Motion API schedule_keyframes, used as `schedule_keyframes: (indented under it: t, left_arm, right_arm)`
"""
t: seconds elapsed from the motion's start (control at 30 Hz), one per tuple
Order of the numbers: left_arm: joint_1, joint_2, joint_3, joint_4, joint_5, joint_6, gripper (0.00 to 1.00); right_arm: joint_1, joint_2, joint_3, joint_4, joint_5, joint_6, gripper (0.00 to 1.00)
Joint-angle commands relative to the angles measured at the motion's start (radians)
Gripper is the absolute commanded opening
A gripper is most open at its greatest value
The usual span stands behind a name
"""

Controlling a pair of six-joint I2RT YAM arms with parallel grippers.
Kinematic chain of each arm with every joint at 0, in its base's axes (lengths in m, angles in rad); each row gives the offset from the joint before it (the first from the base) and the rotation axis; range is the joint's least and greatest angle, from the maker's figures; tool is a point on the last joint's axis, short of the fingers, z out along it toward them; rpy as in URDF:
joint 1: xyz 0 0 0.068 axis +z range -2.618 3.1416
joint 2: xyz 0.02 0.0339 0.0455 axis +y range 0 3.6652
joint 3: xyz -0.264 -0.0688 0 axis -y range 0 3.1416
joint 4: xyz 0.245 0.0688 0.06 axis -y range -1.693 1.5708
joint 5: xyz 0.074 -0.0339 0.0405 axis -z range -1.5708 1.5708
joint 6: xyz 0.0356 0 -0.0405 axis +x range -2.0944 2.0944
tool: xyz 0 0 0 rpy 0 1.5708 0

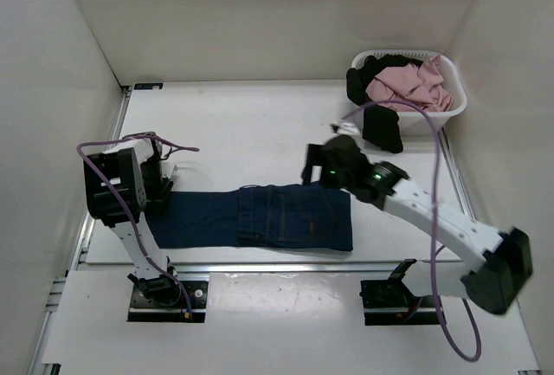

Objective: Fold and stack the trousers
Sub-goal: Fold the trousers

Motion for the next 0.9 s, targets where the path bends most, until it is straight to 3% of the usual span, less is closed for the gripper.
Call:
schedule_keyframes:
  t: [0.0,0.17,0.3,0.5,0.73,0.87]
  left_arm:
    - [0.003,-0.088,-0.006,0.024,0.064,0.0,0.54]
    - [0.003,-0.097,-0.016,0.024,0.064,0.0,0.54]
    - [0.003,-0.097,-0.016,0.024,0.055,0.0,0.54]
    - [0.003,-0.097,-0.016,0.024,0.055,0.0,0.54]
    - [0.003,-0.106,-0.006,0.024,0.055,0.0,0.54]
    - [0.012,-0.117,0.014,0.006,0.067,0.0,0.54]
  right_arm:
    - [-0.128,-0.142,-0.251,-0.036,-0.172,0.072,0.99]
    - [-0.273,-0.261,-0.451,-0.018,-0.27,0.1,0.99]
    - [-0.323,-0.297,-0.562,0.079,-0.338,0.1,0.99]
    - [-0.367,-0.307,-0.732,0.272,-0.456,0.173,0.87]
    - [-0.415,-0.253,-0.786,0.328,-0.501,0.181,0.48]
    - [-0.467,-0.232,-0.725,0.202,-0.501,0.105,0.0]
